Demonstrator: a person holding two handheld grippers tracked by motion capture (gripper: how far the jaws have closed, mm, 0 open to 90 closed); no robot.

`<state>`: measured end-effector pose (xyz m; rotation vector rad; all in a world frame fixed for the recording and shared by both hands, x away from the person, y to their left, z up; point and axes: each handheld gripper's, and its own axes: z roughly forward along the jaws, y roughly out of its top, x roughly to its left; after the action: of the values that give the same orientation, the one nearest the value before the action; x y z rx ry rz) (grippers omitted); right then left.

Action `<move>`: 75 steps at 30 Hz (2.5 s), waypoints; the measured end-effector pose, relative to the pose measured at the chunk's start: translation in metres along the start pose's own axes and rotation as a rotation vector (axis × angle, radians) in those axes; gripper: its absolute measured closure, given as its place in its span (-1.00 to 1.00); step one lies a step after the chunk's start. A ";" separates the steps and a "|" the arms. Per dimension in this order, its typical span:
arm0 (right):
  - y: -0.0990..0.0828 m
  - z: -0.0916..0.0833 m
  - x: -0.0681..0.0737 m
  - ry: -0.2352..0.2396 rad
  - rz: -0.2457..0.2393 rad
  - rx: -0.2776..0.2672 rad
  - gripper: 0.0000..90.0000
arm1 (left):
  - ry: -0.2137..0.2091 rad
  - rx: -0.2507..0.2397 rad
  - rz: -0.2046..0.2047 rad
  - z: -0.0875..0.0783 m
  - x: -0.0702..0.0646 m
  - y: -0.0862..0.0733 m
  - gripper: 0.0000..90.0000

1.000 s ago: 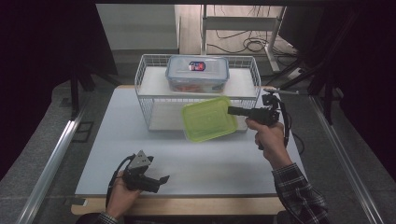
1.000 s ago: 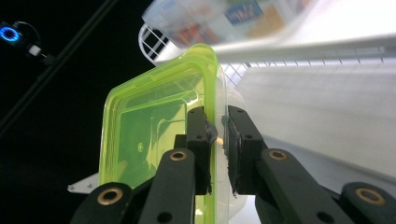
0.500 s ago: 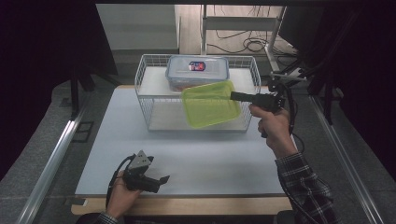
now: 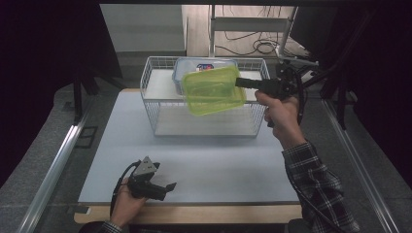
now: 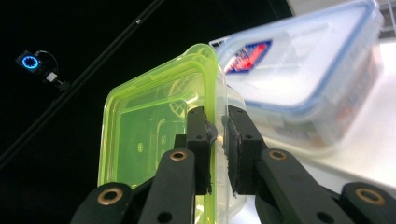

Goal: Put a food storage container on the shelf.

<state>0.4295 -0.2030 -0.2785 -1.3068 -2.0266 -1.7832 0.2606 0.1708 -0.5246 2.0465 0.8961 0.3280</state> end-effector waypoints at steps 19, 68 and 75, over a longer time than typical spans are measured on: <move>0.045 0.025 0.011 -0.095 0.003 -0.110 0.79 | -0.007 0.000 -0.004 0.000 0.000 0.000 -0.92; 0.047 0.064 -0.001 -0.367 -0.049 -0.139 0.54 | -0.018 0.008 0.010 0.001 -0.002 0.000 -0.91; 0.047 0.066 -0.005 -0.370 -0.042 -0.145 0.41 | -0.019 0.012 0.011 0.002 -0.002 -0.001 -0.91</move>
<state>0.4913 -0.1527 -0.2660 -1.7640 -2.1464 -1.8493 0.2601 0.1685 -0.5260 2.0628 0.8770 0.3096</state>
